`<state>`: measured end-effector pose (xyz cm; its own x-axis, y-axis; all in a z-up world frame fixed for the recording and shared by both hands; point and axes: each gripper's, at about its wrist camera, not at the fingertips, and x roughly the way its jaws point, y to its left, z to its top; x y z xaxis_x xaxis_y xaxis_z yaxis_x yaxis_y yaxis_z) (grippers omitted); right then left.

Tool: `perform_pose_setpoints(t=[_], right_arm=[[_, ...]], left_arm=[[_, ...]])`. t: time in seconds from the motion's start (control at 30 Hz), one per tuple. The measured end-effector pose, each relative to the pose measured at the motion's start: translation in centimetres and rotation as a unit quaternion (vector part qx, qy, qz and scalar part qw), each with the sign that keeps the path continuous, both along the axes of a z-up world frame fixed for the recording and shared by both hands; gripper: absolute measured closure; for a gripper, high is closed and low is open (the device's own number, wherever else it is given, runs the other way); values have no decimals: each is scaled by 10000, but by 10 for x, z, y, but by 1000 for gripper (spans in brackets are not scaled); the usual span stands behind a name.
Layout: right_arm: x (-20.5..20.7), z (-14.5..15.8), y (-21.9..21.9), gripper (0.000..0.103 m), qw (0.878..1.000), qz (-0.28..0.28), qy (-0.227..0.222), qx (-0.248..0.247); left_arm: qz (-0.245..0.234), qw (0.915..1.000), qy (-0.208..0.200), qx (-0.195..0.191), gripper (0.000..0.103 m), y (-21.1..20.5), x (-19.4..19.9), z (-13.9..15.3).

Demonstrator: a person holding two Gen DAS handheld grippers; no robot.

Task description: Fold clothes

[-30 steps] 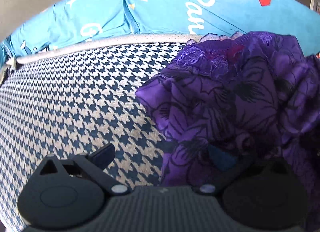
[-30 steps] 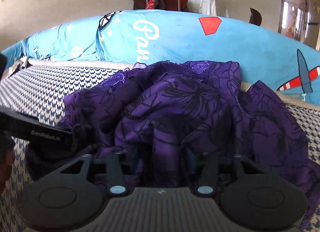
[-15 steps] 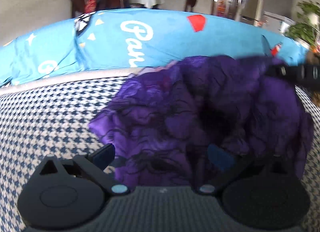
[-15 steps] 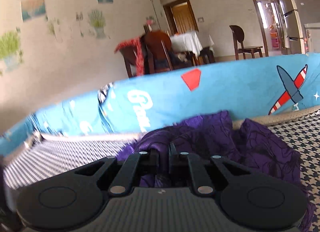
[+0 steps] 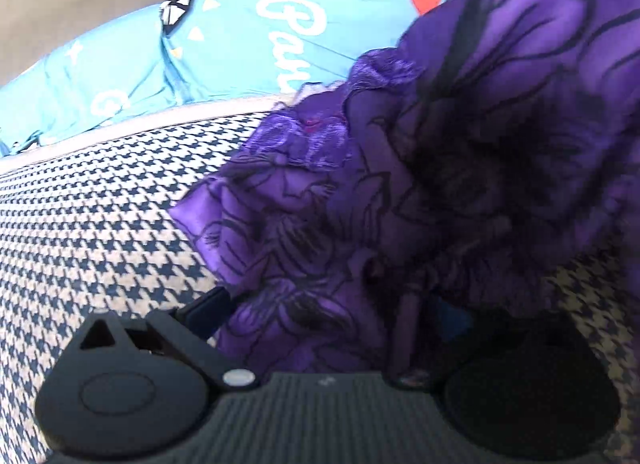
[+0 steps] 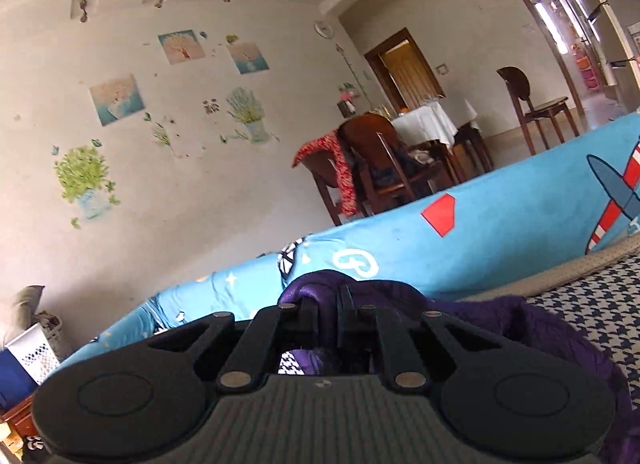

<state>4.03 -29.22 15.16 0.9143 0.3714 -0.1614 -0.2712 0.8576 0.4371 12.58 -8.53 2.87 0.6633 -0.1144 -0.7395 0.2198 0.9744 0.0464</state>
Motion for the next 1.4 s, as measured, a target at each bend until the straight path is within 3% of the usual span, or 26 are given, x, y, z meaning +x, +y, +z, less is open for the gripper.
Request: perform_pose_setpoints(t=[0.27, 0.47, 0.57, 0.67, 0.7, 0.87, 0.97, 1.1, 1.13, 1.17, 1.23, 1.3, 1.4], right_arm=[[-8, 5, 7, 92, 9993, 351, -128, -24], [-9, -1, 26, 92, 9961, 845, -42, -255], [-6, -10, 40, 90, 9913, 1188, 158, -548], [-4, -20, 54, 88, 9846, 1463, 390, -870], [-4, -25, 59, 88, 9826, 1509, 480, -974], [-2, -39, 64, 82, 9761, 1632, 741, -1230], [-1, -38, 59, 70, 9779, 1570, 755, -1154], [-1, -32, 52, 62, 9795, 1633, 666, -970], [-2, -30, 51, 54, 9793, 1721, 587, -887], [-4, -27, 51, 37, 9785, 1815, 484, -852], [-8, -22, 52, 24, 9779, 1859, 319, -902], [-12, -18, 54, 24, 9783, 1771, 197, -1060], [-5, -21, 48, 24, 9840, 1353, 470, -1058]], left_arm=[[1226, 9908, -469, 315, 0, 32, 15, 11], [2166, 9713, -823, 535, 0, 70, 23, 23], [2779, 9535, -961, 667, 0, 96, 24, 32], [3402, 9273, -1277, 898, 0, 124, 22, 47], [3502, 9236, -1300, 859, 0, 132, 21, 50], [3334, 9372, -973, 327, 0, 157, 21, 52], [2946, 9526, -760, 21, 0, 155, 21, 50], [2464, 9656, -832, 47, 0, 136, 14, 52], [2374, 9674, -875, 67, 0, 132, 12, 53], [2286, 9694, -898, 40, 0, 129, 10, 55], [2111, 9729, -943, -12, 0, 123, 7, 59], [1956, 9757, -986, -66, 0, 118, 3, 63], [1766, 9793, -981, -110, 0, 110, 0, 65]])
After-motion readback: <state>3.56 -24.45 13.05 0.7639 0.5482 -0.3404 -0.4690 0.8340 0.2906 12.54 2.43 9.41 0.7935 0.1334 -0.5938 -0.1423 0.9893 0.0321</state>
